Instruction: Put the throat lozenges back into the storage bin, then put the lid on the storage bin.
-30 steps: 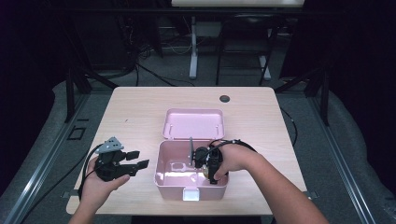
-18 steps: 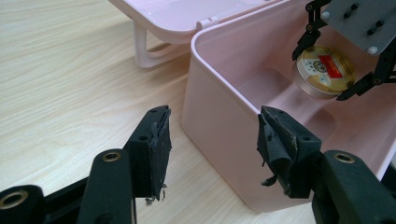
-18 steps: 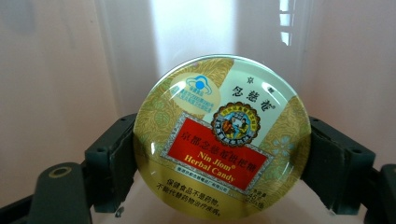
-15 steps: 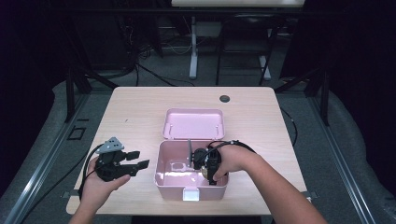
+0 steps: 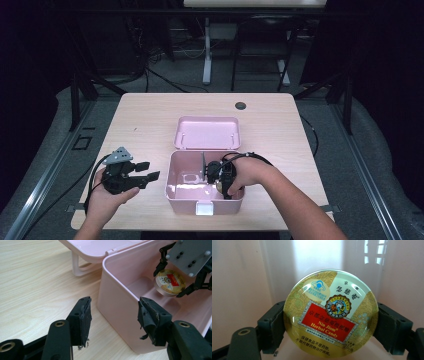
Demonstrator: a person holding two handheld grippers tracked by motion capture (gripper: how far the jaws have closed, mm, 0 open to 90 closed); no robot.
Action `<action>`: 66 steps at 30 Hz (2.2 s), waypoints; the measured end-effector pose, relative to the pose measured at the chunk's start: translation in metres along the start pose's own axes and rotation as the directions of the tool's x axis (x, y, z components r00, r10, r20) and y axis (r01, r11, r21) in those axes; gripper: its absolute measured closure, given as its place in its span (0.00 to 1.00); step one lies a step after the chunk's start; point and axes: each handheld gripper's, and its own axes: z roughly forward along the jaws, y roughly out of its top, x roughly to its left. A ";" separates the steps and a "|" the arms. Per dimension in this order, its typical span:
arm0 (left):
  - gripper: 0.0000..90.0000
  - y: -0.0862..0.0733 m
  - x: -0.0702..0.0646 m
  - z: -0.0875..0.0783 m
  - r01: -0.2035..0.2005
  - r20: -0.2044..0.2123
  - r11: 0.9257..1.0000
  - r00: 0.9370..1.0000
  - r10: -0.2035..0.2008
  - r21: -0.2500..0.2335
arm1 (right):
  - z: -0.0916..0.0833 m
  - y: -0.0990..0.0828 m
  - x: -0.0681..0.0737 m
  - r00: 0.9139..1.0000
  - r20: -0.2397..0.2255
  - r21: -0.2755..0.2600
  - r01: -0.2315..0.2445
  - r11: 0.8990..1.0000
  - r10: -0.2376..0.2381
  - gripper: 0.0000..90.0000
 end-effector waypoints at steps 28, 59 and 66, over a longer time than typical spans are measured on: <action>0.49 -0.001 -0.002 0.005 -0.004 0.003 1.000 1.000 0.003 0.014 | 0.013 -0.001 -0.002 0.999 -0.031 -0.026 -0.011 1.000 0.010 0.22; 0.49 -0.002 -0.002 0.004 -0.005 0.005 1.000 1.000 0.005 0.019 | -0.040 -0.004 -0.001 0.999 0.005 -0.142 -0.046 0.989 0.047 0.23; 0.50 -0.002 -0.004 0.004 -0.015 0.001 1.000 1.000 0.015 0.018 | -0.052 -0.008 -0.003 0.997 0.022 -0.159 -0.072 0.985 0.077 0.21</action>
